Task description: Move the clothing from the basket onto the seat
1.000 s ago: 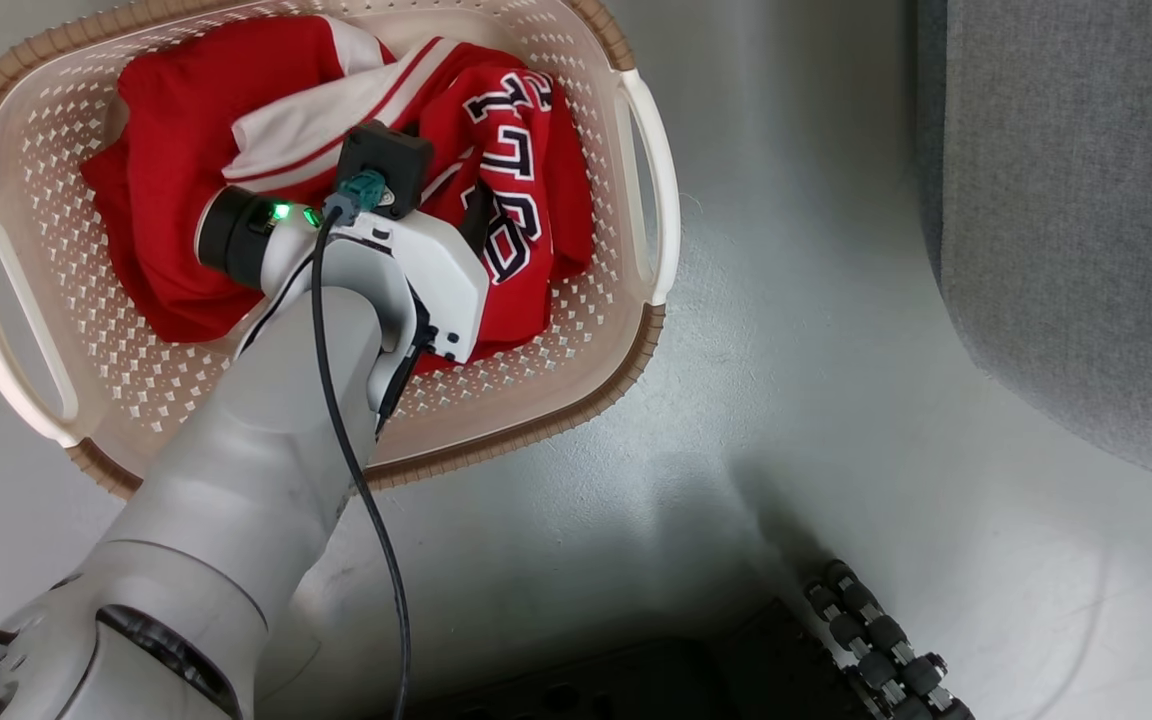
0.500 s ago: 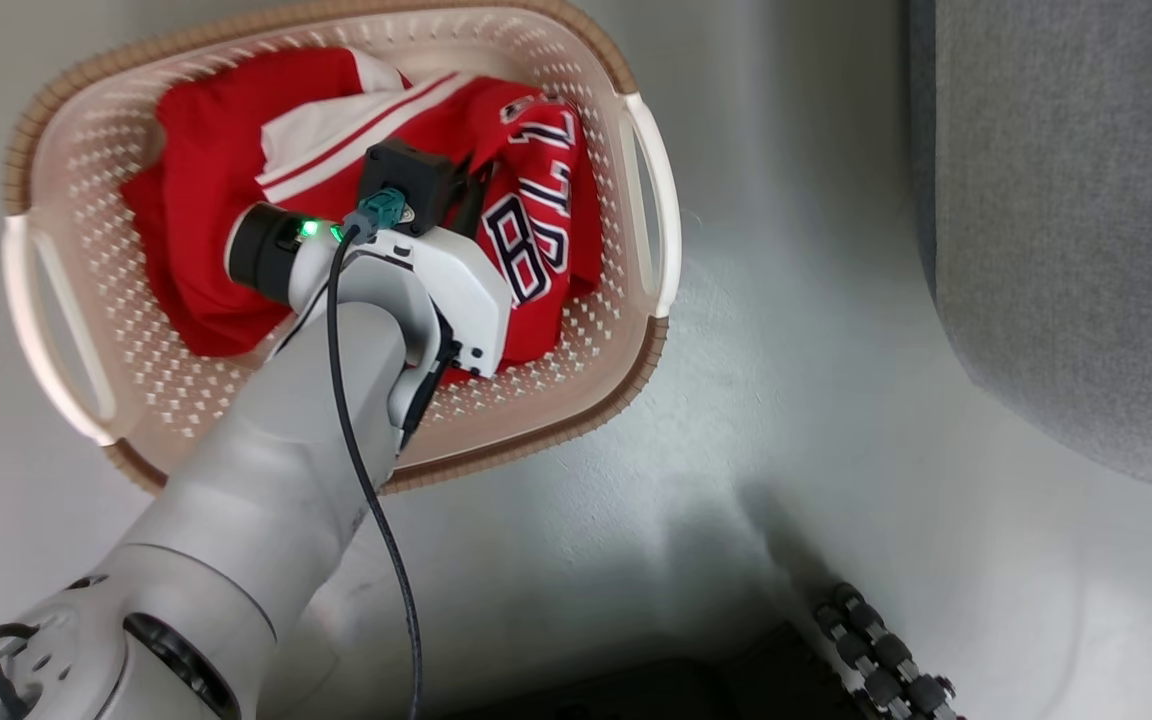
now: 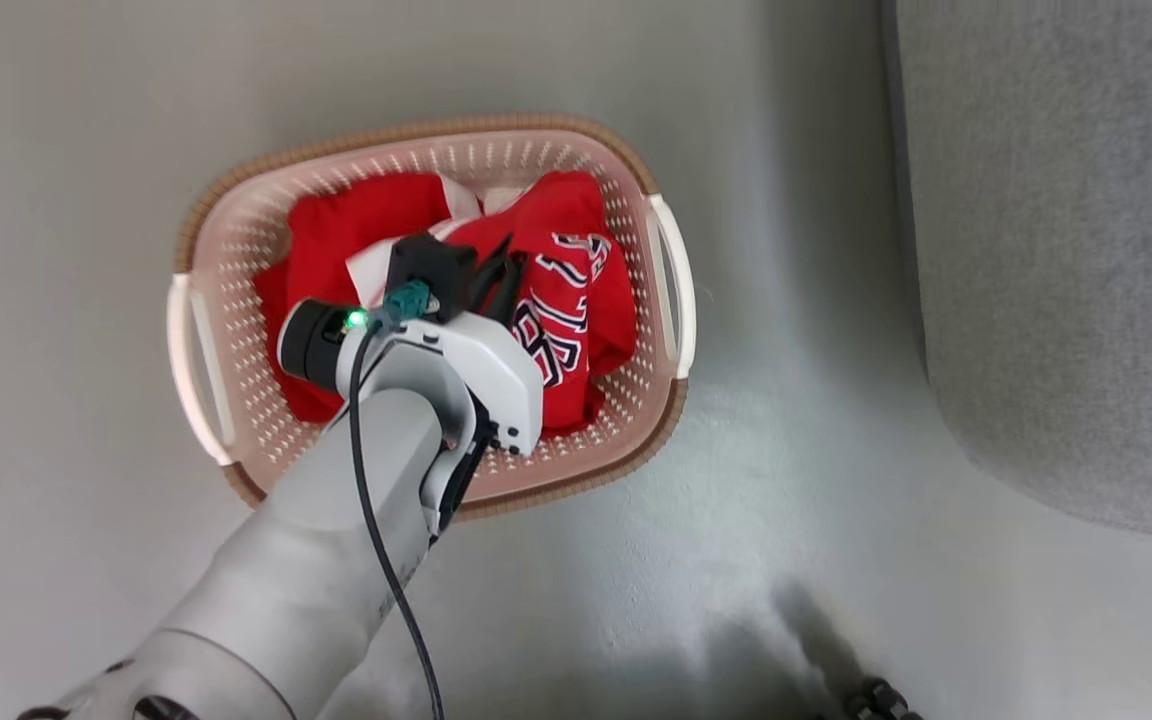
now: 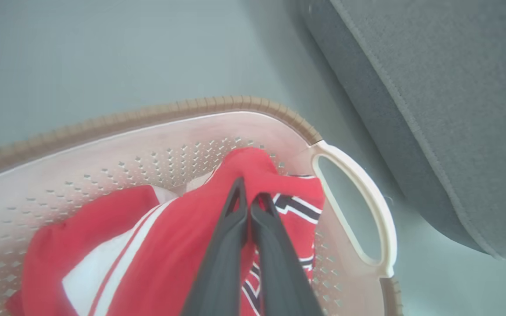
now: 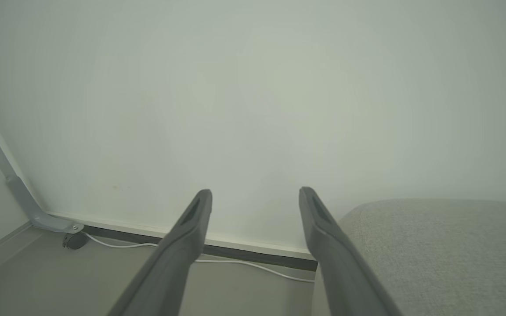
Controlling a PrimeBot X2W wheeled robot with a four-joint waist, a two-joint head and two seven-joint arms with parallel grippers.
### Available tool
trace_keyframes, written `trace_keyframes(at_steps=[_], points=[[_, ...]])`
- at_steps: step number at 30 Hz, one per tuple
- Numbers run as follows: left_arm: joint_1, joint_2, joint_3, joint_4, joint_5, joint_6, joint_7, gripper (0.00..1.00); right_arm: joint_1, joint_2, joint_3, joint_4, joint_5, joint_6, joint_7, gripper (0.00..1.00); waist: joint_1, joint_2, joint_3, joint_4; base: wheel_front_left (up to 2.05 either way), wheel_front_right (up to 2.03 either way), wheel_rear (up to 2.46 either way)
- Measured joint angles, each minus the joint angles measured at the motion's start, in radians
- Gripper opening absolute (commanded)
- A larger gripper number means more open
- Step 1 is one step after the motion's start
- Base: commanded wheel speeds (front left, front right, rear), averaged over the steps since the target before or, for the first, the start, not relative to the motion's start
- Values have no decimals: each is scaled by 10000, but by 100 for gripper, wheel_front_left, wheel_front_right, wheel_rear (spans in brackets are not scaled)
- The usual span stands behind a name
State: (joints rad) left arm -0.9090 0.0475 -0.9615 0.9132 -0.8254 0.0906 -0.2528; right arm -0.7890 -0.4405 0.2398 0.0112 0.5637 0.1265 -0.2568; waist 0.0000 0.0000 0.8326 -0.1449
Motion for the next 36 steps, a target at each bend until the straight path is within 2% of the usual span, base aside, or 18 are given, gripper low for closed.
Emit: trace_keyframes(at_steps=[13,22,30,36], points=[[2201,-27,2380,-1783,2071,-46,2,0,1307,244,621,1223,-295,0,0,100,0,0,-2530,449,0,0,0],[3741,-48,3967,-3277,3377,-453,2,0,2428,502,1003,1964,-667,0,0,100,0,0,-4338,885,0,0,0],[4309,-52,4777,-4527,4312,-732,2,0,3128,941,1097,2368,-803,0,2,100,0,0,-5577,1282,0,0,0],[4310,-56,5005,-5605,4857,-911,0,0,3618,1235,1101,2660,-888,0,2,100,0,0,-6238,1430,0,0,0]])
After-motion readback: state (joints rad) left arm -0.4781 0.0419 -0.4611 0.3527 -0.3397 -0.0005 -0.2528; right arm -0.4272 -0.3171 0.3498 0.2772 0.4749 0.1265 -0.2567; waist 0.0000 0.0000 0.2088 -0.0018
